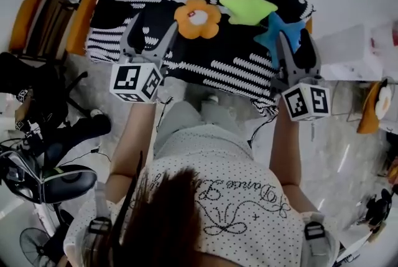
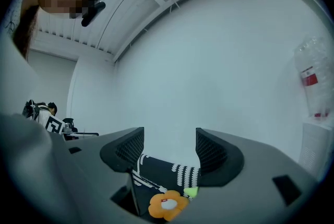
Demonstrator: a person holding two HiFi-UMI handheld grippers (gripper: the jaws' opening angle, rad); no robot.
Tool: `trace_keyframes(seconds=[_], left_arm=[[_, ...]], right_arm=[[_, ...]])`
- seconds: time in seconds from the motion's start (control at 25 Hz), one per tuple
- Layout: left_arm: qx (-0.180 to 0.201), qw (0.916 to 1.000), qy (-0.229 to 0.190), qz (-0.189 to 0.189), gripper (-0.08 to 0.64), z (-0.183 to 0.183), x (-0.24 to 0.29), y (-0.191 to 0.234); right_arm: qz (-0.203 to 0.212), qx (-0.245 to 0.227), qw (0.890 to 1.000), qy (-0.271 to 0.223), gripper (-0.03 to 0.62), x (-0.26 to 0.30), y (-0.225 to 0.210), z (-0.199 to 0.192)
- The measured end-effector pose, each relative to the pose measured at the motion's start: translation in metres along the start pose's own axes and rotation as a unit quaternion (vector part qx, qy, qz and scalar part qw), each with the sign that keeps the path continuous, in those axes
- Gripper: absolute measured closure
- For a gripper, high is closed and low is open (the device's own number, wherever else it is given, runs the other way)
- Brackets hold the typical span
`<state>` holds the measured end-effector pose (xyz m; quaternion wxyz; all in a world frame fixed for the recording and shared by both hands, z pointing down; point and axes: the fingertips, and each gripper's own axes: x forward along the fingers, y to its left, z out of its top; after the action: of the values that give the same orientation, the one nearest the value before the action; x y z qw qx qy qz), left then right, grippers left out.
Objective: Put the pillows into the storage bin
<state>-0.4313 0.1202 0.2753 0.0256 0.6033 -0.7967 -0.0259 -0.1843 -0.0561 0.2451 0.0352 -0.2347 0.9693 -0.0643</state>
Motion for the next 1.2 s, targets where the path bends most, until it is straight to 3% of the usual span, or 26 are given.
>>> trace_keyframes(seconds=[0.36, 0.6, 0.88, 1.2], left_arm=[[-0.001, 0.9995, 0.029, 0.014, 0.21, -0.019, 0.061, 0.02], [-0.003, 0.9989, 0.043, -0.015, 0.21, -0.036, 0.113, 0.052], [-0.009, 0.9963, 0.071, -0.048, 0.21, -0.058, 0.188, 0.122], [-0.034, 0.9895, 0.118, -0.076, 0.207, -0.118, 0.249, 0.195]], right_arm=[[0.016, 0.025, 0.999, 0.029, 0.293, 0.066, -0.03, -0.026], [-0.01, 0.02, 0.999, 0.035, 0.293, 0.115, -0.042, -0.039], [-0.027, 0.027, 0.998, 0.055, 0.293, 0.214, -0.029, -0.067], [-0.032, 0.052, 0.993, 0.105, 0.29, 0.315, -0.001, -0.141]])
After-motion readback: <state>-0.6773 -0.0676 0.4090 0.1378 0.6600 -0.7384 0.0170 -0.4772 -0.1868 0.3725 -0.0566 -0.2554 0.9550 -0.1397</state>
